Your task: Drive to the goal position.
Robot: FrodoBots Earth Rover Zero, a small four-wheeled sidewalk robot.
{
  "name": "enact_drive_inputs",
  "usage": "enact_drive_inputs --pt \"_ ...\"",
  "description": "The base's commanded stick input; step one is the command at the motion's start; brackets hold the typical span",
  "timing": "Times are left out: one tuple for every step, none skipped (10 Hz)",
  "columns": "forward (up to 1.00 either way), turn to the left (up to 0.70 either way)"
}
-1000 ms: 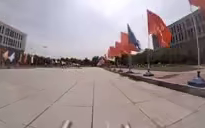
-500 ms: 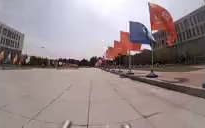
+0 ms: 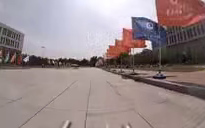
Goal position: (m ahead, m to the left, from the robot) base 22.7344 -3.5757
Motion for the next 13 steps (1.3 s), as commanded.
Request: enact_drive_inputs --pt "1.0 0.0" --pt "1.0 0.0" --pt "1.0 0.0" --pt "1.0 0.0" --pt "1.0 0.0" --pt "1.0 0.0" --pt "1.0 0.0" --pt "1.0 0.0" --pt "1.0 0.0" --pt "1.0 0.05" --pt "1.0 0.13" --pt "1.0 0.05" --pt "1.0 0.0"
